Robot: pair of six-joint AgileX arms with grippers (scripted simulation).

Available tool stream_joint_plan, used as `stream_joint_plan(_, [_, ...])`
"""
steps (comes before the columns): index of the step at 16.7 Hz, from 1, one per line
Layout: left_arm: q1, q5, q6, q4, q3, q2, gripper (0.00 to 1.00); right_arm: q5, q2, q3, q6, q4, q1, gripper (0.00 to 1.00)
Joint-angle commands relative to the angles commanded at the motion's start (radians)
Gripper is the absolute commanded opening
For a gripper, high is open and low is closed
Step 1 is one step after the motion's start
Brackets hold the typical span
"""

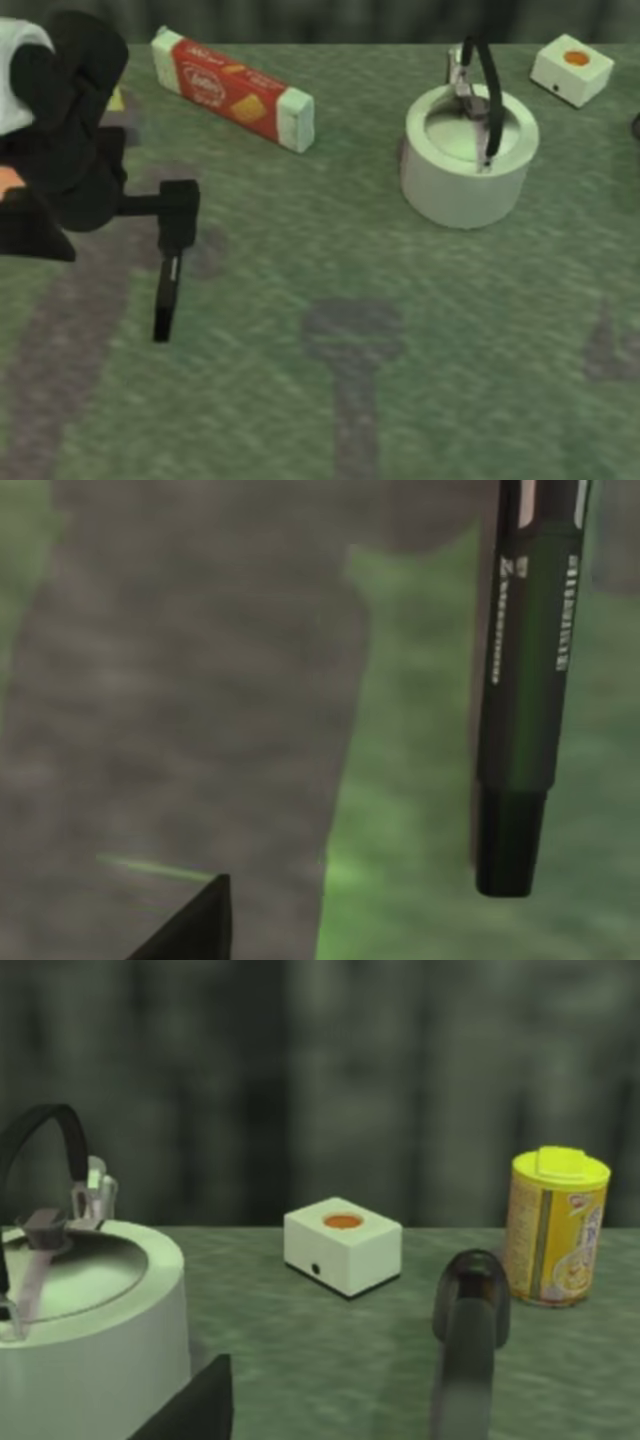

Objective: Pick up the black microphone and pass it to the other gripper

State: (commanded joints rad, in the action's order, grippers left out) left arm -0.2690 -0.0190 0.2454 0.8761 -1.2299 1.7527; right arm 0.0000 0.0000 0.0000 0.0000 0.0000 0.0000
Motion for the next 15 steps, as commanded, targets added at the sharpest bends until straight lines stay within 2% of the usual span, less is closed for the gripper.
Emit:
stream_joint_plan(4, [-0.022,-0.003,0.020,0.061,-0.109,0.130,1.00,0.000,0.000,0.000,0.000,0.000,0.000,1.00])
stream_joint_plan(10, [-0.019,-0.003,0.020,0.059,-0.111,0.138,1.00,0.000,0.000,0.000,0.000,0.000,0.000,1.00])
stream_joint_plan(15, [-0.024,-0.004,0.020,-0.093,-0.050,0.228,1.00,0.000,0.000,0.000,0.000,0.000,0.000,1.00])
